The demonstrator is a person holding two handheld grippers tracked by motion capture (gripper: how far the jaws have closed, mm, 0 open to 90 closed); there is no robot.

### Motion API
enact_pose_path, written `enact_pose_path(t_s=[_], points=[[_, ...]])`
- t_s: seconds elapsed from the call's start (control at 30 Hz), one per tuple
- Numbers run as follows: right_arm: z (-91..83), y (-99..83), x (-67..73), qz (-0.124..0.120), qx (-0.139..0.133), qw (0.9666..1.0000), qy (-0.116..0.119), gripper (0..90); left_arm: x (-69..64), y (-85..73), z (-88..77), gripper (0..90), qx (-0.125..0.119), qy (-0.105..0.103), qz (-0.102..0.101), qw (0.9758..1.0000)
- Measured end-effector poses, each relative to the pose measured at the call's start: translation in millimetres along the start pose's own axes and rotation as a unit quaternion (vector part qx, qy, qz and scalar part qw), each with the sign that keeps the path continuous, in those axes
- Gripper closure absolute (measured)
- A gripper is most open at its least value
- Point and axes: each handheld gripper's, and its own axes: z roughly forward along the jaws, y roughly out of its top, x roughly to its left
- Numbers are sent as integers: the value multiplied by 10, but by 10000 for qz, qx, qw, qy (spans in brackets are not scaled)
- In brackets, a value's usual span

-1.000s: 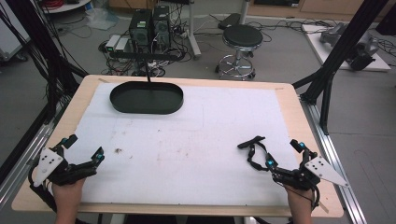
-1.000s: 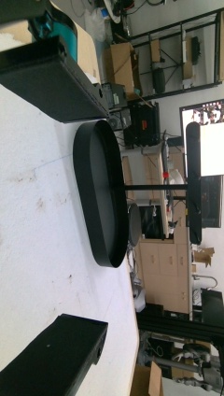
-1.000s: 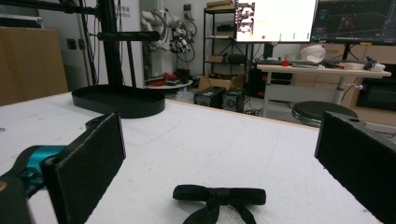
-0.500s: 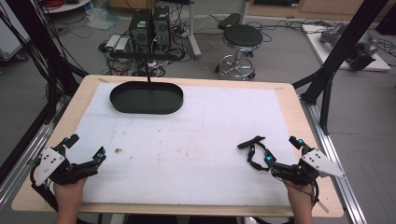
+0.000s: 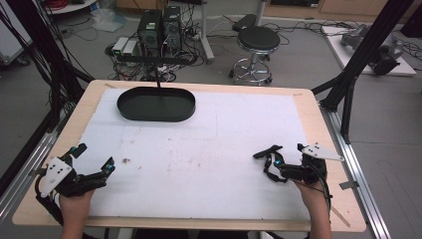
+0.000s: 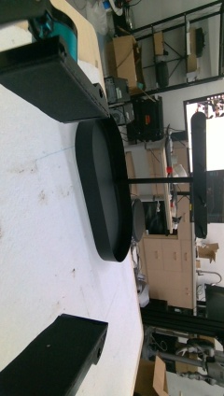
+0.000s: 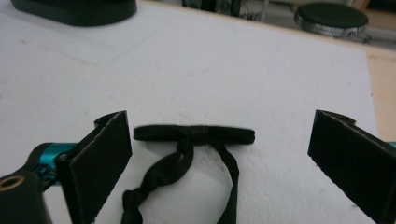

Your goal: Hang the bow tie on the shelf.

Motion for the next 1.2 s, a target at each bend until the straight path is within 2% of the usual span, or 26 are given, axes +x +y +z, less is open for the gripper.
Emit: enact_pose_path(t_s=[0.1,0.2,0.27,0.43,0.57,0.7,0.87,1.2], points=[[62,-17,-26,127,300,9994,-64,177,-3,0,1,17,-1,-2,-12,10000],[120,-39,-69,195,520,9983,-172,187,-11,1,2,17,12,-9,-3,10000],[159,-59,-88,156,726,9969,-261,220,-16,-1,7,17,13,-14,0,10000],[219,-82,-91,216,925,9947,-389,333,-25,-6,16,17,41,-25,11,10000],[280,-105,-72,132,1122,9927,-422,457,-26,-8,17,17,45,-23,6,10000],[311,-112,-66,180,1206,9914,-479,551,-26,-8,16,17,55,-29,17,10000],[337,-132,-89,309,1292,9893,-608,624,-24,-7,15,17,40,-14,-3,10000],[372,-149,-78,296,1498,9867,-559,802,-27,-9,15,17,52,-31,4,10000]])
